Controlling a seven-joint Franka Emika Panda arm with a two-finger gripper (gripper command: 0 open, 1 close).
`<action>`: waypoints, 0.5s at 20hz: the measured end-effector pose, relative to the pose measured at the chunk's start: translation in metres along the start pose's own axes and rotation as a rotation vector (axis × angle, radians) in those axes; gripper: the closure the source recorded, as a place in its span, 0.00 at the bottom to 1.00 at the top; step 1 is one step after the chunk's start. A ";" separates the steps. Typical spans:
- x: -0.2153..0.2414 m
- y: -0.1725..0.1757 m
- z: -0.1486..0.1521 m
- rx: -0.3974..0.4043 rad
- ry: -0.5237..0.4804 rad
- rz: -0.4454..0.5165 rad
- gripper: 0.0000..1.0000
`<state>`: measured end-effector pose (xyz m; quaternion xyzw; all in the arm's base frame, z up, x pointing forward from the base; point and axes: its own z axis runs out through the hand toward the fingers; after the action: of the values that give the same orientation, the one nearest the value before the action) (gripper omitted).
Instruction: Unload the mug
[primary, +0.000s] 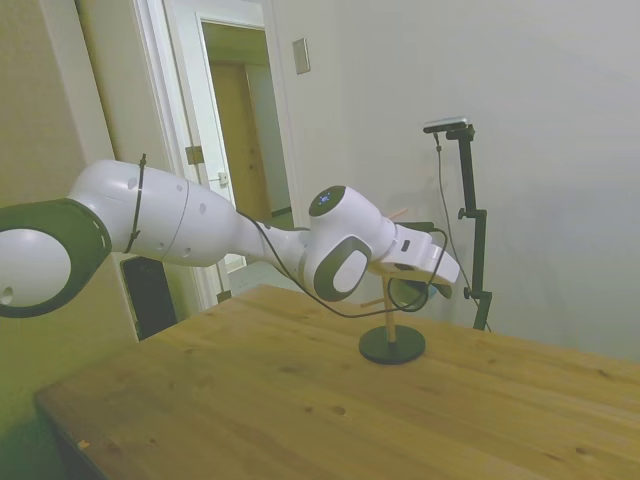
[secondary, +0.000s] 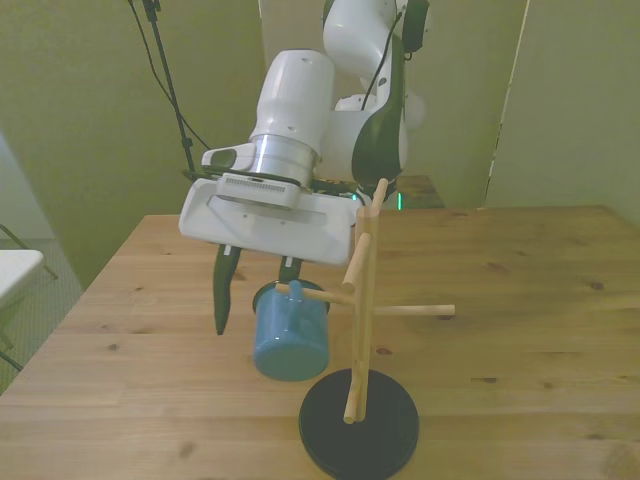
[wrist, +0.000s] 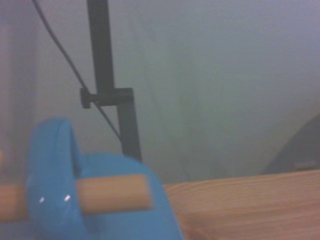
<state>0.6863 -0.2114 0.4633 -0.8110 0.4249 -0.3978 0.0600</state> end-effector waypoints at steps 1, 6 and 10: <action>-0.005 -0.008 -0.002 0.008 -0.003 -0.003 1.00; -0.016 -0.026 -0.012 0.021 -0.006 -0.009 1.00; -0.022 -0.034 -0.024 0.023 -0.008 -0.006 1.00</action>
<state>0.6846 -0.1676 0.4809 -0.8130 0.4176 -0.3998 0.0698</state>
